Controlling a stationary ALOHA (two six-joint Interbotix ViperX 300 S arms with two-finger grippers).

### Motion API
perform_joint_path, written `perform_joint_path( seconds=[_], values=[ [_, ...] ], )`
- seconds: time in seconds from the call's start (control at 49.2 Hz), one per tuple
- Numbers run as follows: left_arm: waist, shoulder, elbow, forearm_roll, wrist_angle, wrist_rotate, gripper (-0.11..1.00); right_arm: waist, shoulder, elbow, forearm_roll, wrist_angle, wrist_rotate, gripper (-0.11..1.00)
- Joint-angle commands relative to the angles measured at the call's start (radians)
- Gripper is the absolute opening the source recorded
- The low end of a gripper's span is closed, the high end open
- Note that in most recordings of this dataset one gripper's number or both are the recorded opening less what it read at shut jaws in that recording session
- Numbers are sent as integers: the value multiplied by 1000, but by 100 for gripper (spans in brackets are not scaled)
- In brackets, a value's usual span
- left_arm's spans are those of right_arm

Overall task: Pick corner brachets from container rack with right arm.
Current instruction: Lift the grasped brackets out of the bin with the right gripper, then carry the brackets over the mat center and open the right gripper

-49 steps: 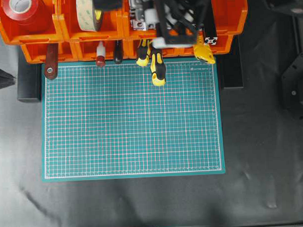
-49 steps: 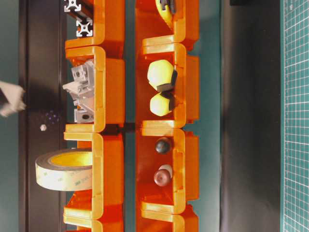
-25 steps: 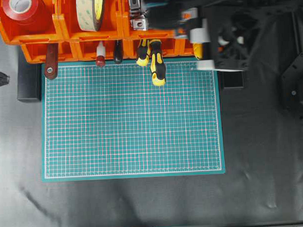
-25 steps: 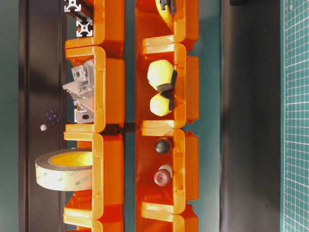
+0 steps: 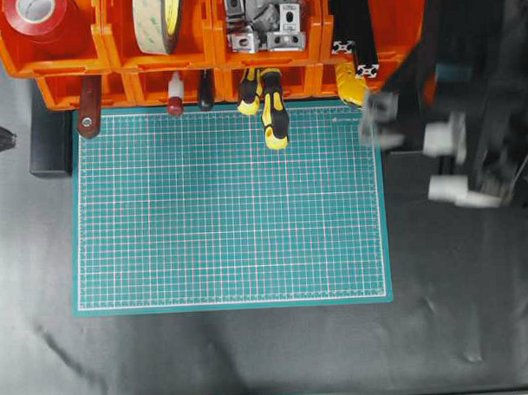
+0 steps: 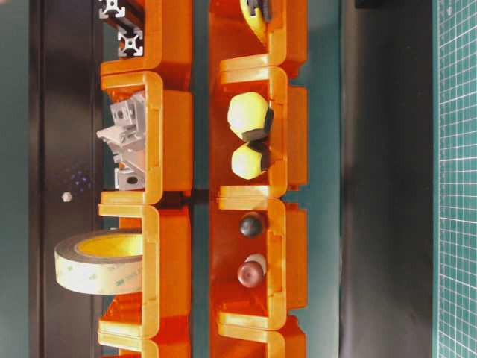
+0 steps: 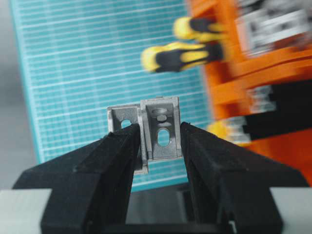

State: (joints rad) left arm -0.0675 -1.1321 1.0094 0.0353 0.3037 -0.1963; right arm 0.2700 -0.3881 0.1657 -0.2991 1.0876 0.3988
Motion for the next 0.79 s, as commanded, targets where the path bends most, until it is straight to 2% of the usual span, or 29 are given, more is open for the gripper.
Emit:
perform_joint_path(
  seconds=[0.0,0.142,0.325,0.448,0.61,0.773],
  values=[
    [-3,6,-20,3,-5,-2,0,34,-6,94,-3,-103,54,27],
    [-2,6,-20,3,-5,-2,0,71,43,181,-3,-224,126,27],
    [-2,6,-18,3,-5,-2,0,81,143,184,-5,-281,126,27],
    [-3,6,-18,3,-5,-2,0,81,222,193,-5,-368,126,27],
    [-2,8,-17,3,-5,-2,0,64,318,206,-6,-488,126,27],
    [-3,9,-15,3,-5,-2,0,40,403,201,-9,-552,126,27]
  ],
)
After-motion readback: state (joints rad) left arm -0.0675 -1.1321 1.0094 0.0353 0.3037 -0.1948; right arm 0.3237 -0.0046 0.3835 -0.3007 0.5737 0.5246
